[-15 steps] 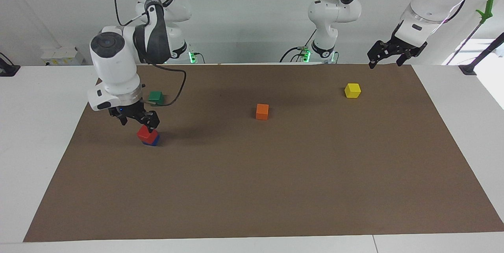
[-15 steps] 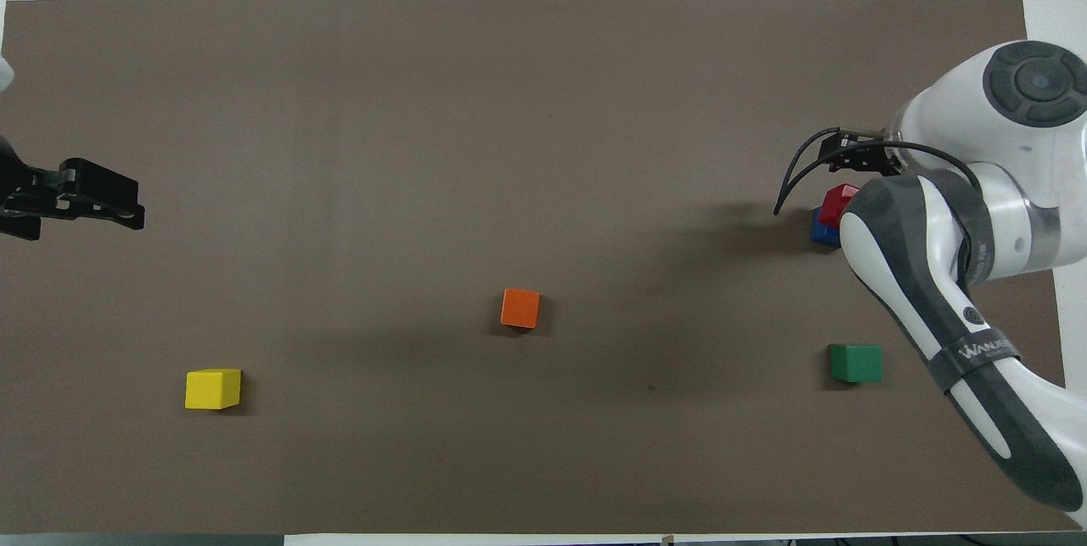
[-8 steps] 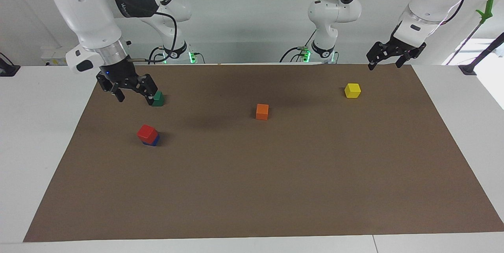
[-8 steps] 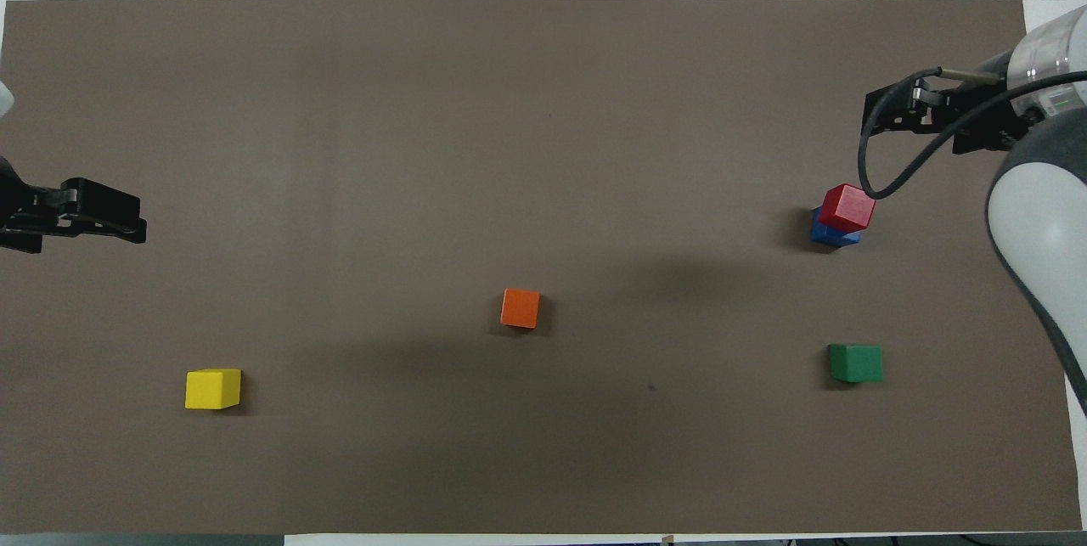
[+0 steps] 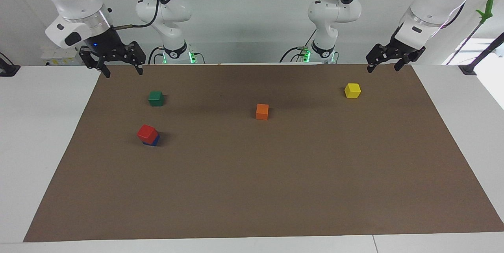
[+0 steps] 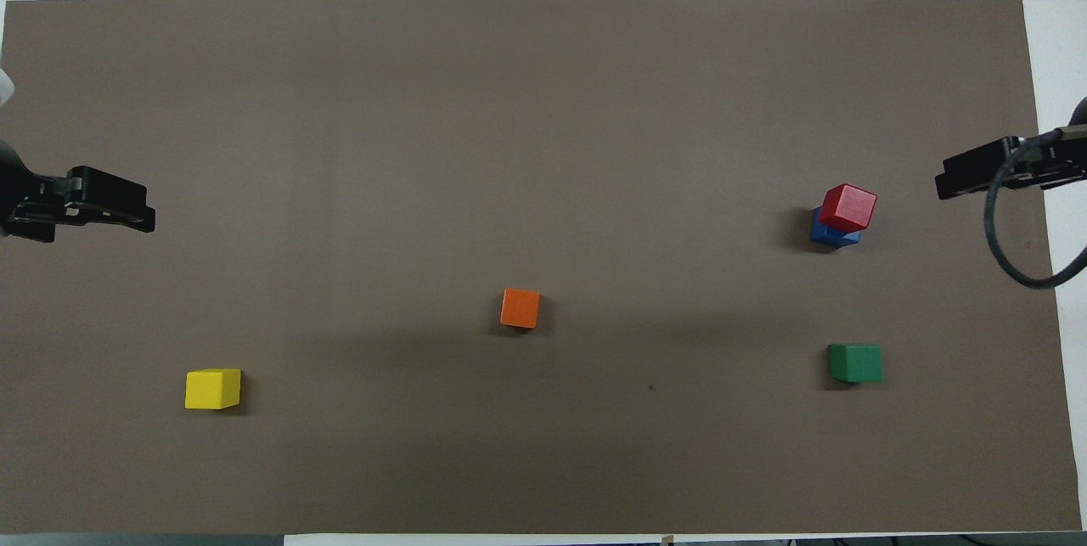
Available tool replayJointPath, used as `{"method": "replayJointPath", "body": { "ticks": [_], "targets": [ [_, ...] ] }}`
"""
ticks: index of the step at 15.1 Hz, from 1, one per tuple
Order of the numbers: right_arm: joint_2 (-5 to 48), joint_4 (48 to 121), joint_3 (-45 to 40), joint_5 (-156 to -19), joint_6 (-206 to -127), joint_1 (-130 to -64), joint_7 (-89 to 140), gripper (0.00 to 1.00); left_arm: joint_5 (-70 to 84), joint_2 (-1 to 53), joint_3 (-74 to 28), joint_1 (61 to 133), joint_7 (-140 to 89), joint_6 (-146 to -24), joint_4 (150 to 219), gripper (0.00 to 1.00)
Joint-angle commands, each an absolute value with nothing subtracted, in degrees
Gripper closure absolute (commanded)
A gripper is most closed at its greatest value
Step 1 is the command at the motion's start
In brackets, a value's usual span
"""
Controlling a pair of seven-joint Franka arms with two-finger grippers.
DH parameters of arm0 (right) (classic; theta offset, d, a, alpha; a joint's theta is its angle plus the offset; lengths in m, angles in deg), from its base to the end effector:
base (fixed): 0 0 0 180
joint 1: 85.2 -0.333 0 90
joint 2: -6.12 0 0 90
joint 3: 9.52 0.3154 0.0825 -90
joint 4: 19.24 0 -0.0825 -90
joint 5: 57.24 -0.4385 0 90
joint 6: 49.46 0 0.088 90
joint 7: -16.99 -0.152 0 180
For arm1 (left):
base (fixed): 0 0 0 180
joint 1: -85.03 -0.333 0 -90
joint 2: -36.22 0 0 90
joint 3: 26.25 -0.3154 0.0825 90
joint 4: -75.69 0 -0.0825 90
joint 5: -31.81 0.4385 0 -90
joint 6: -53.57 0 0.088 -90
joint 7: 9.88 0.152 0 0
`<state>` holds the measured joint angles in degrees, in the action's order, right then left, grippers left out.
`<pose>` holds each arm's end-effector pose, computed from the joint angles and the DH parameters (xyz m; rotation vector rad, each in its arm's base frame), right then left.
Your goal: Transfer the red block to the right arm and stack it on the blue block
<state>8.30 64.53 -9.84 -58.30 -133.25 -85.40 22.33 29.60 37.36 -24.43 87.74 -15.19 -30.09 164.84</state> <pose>0.6082 0.0018 0.6031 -3.1177 -0.1447 0.0574 0.5855 -0.0528 0.5895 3.1079 0.0168 -0.1227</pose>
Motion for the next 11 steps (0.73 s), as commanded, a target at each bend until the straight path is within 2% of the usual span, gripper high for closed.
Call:
{"method": "replayJointPath", "body": {
  "ticks": [1,7,11],
  "targets": [
    [8.23,64.08,-9.00,-56.46,-132.60,-83.36,25.43,0.00,28.65,38.24,-24.93,87.49,-14.10,-29.75,165.16,0.00],
    [5.95,70.31,-9.26,-55.40,-144.01,-83.97,17.52,0.00,28.65,38.69,-24.76,87.31,-14.19,-29.67,165.95,0.00],
    [4.37,72.51,-12.59,-54.96,-145.00,-88.53,17.25,0.00,28.65,38.69,-24.76,87.31,-14.19,-29.75,165.86,0.00]
  ]
}}
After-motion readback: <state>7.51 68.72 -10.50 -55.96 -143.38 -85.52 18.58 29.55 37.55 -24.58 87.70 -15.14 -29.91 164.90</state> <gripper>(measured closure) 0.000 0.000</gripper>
